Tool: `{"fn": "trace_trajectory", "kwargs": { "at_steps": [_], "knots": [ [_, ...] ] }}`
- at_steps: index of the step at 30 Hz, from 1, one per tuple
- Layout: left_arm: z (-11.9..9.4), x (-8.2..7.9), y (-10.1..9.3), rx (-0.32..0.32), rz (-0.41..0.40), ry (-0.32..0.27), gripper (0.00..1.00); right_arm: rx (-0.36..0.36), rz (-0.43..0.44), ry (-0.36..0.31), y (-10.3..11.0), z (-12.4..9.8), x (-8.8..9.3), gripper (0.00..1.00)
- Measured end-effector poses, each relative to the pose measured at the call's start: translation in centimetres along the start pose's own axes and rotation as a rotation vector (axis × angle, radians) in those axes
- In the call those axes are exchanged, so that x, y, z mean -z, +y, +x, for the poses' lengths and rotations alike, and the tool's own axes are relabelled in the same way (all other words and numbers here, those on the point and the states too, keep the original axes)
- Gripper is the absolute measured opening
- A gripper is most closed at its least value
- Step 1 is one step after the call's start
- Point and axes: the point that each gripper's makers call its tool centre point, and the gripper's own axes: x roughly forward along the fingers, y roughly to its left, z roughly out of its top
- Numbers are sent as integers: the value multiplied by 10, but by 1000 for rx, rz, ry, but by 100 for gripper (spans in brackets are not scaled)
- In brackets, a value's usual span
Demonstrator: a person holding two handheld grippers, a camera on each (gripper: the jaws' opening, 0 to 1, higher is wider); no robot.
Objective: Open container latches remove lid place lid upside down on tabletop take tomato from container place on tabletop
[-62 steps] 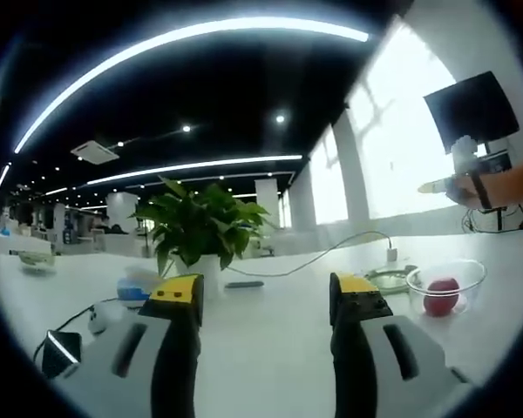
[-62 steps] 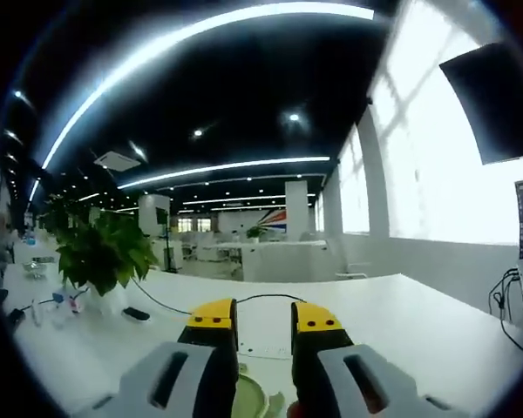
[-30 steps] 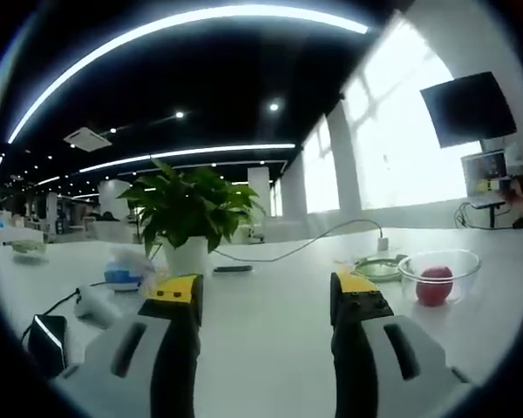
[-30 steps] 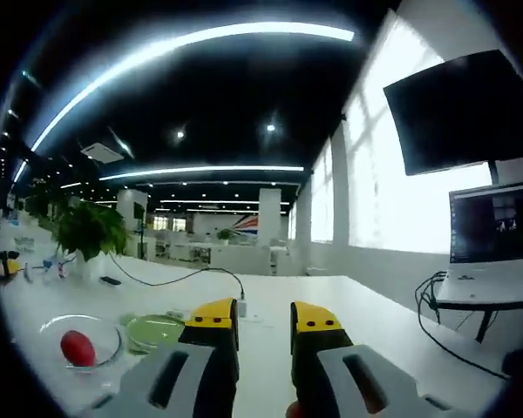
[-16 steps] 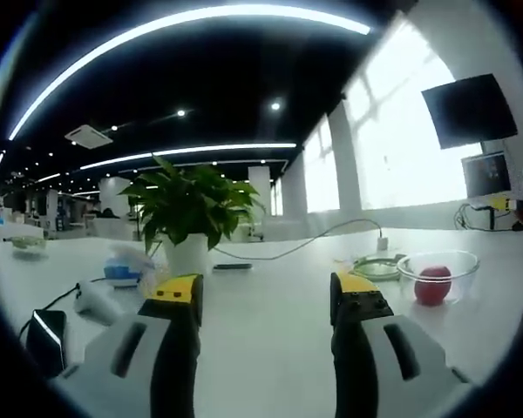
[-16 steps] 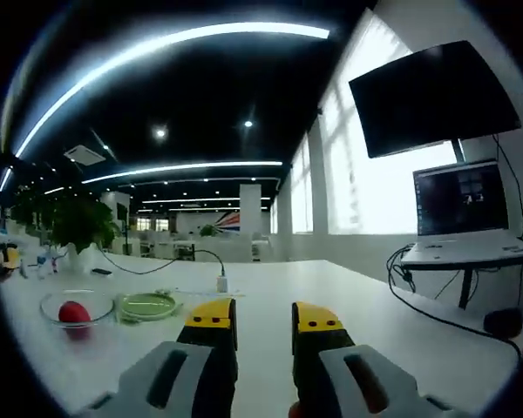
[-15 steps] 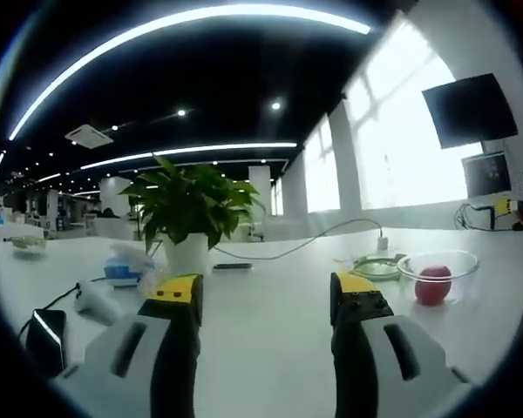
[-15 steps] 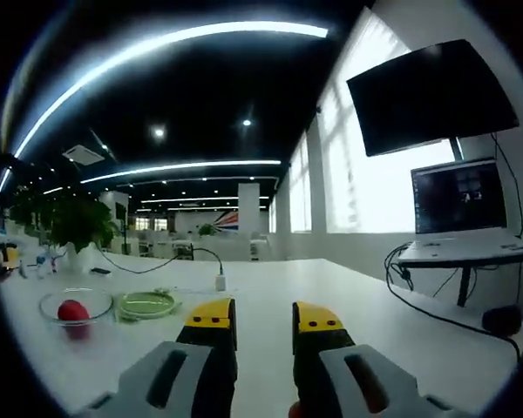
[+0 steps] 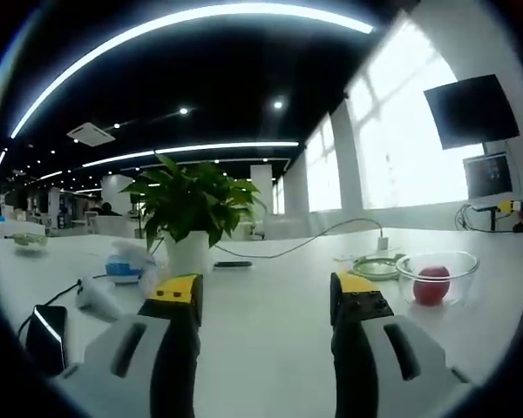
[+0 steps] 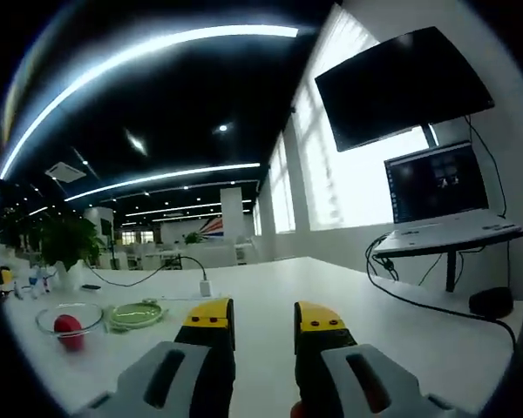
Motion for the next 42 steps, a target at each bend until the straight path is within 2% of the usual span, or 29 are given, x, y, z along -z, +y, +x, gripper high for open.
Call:
{"fn": "trace_trajectory", "kwargs": {
  "at_steps": [3,4,6,8,11,14,16,19,21,25,28,29,32,35,37,40,42],
  "knots": [
    [0,0,-3,22,-7,3,54,6,17,7,-5,0,0,22],
    [1,-1,-7,58,-26,5,54,14,30,16,-8,0,0,23],
    [4,-5,-9,79,-25,0,54,14,-25,-5,-9,0,-7,24],
    [6,-11,-10,90,-19,-9,54,6,-7,-9,-10,1,-13,25],
    [11,-22,-14,117,-34,-37,56,-14,-26,-26,-8,3,-26,25],
    [15,-30,-25,183,-15,-40,61,-59,-31,-24,-3,6,-36,25],
    [16,-36,-34,224,11,-45,61,-108,-29,4,6,8,-39,28],
    [20,-50,-45,275,27,-69,61,-166,-23,12,18,12,-50,31],
    [25,-57,-50,311,48,-69,61,-206,-64,5,28,14,-59,31],
    [32,-67,-78,470,137,-53,58,-304,-69,12,51,18,-73,31],
    [34,-72,-105,604,219,-37,62,-373,-113,14,71,20,-84,32],
    [34,-69,-115,662,237,-9,65,-387,-119,16,77,21,-88,33],
    [37,-71,-138,763,282,18,68,-437,-116,3,98,22,-101,33],
    [42,-74,-151,804,344,29,68,-494,-93,3,119,22,-109,33],
    [41,-76,-159,841,352,45,68,-508,-103,2,127,23,-112,33],
    [41,-79,-173,909,373,72,67,-567,-134,6,148,25,-116,33],
    [42,-81,-180,940,423,77,65,-602,-157,21,160,26,-114,33]
  ]
}}
